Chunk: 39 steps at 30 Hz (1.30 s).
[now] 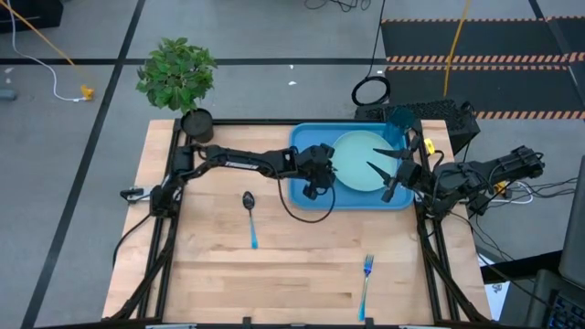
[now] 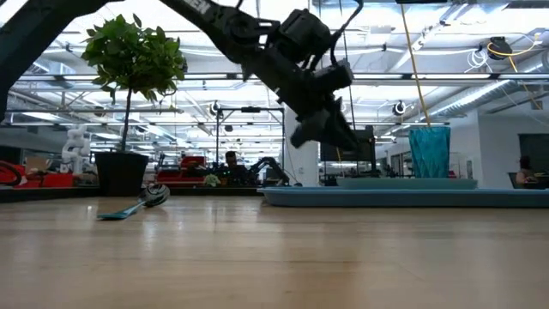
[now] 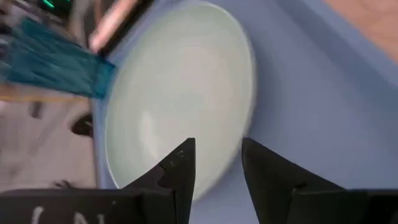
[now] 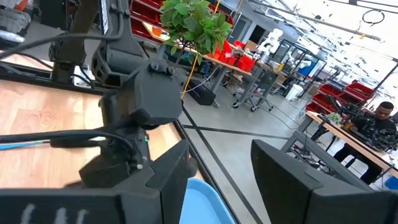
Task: Pick and place plate/cup/fork/spoon on tray
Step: Put the purple fork on the left side of the light blue plate in the blue serving tray
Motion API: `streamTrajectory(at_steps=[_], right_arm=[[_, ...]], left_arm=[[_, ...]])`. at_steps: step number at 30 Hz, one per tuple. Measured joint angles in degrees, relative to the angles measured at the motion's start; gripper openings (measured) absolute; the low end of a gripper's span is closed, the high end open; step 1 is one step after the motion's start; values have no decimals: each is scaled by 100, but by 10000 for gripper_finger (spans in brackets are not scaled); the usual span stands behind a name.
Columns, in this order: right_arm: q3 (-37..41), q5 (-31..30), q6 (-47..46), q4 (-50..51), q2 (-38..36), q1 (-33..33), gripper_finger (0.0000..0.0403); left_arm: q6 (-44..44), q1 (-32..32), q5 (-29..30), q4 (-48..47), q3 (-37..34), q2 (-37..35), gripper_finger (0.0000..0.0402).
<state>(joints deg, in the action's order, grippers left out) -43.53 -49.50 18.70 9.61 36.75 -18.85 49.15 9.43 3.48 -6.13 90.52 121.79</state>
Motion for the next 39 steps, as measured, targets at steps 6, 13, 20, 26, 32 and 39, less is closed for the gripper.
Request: streamTrajectory(at_steps=[6,13,20,26,32,39], right_arm=[[2,7,-254,16,17,-2,167],[2,7,-575,62,224,-2,167],[7,33,-1160,491,504,-2,167],[7,605,-2121,916,687,0,167],[7,1730,-3511,1425,967,0,167],[64,2384,-5272,1640,1740,-335,167]], left_arm=[[-851,271,263,-235,2,-158,118],[-1773,656,259,-280,-7,66,93],[-1820,309,258,-1190,-20,-105,50],[-1997,-287,325,-1440,-9,-558,17],[-2469,-816,363,-2340,-9,-1243,7],[-3567,-1297,370,-3662,-9,-2022,15]])
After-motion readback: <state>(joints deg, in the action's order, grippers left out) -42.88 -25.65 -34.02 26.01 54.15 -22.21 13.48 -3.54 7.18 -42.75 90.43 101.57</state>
